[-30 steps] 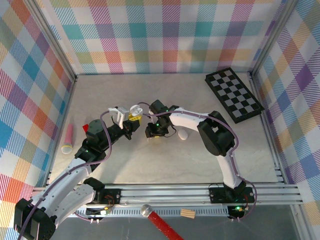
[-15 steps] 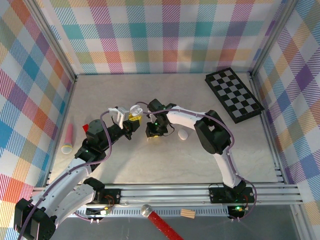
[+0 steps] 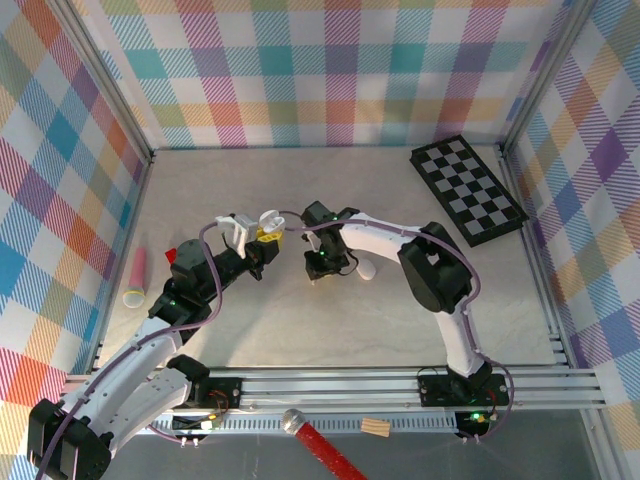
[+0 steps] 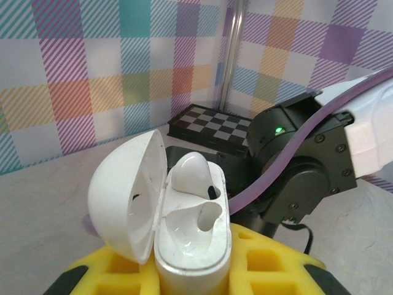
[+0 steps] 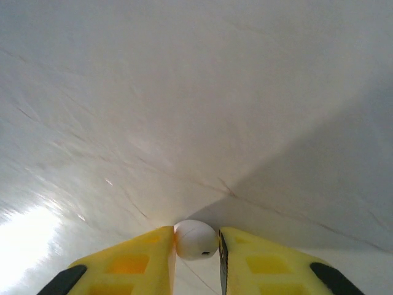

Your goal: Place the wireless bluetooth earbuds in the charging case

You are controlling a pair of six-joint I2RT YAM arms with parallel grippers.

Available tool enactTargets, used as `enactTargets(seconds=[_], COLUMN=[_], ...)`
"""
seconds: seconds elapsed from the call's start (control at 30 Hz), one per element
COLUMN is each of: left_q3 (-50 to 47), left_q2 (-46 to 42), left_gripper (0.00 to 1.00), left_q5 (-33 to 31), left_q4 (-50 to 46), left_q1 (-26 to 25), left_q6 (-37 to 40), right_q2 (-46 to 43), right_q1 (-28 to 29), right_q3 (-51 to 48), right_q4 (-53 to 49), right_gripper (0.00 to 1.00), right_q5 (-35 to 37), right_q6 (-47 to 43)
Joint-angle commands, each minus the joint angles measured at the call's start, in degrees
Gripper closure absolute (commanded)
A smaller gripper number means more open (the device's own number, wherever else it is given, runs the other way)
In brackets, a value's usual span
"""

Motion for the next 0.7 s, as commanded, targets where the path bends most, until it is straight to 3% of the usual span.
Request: enactTargets(seconds=[0.0, 0.2, 0.37, 0.67], left_q3=[-0.3, -0.2, 0.0, -0.4], left_q2=[-1.2, -0.8, -0.7, -0.8], left_gripper=[1.0, 1.0, 1.0, 1.0], left_q5=[0.5, 0.5, 0.8, 0.8], left_q4=[-0.3, 0.0, -0.1, 0.0], left_q1=[0.6, 0.6, 0.6, 0.6], left_q6=[0.8, 0.7, 0.6, 1.1], right_q2=[-2.8, -4.5, -4.9, -3.4], right_q1=[-1.0, -1.1, -1.1, -1.0], right_q3=[-2.3, -2.3, -1.2, 0.0], right_q4=[-5.8, -6.9, -6.6, -8.7], right_gripper=[0.74, 0.68, 0.57, 0.54], right_q5=[4.5, 4.0, 2.7, 2.2], right_q6=[-7.9, -10.2, -3.9, 6.1])
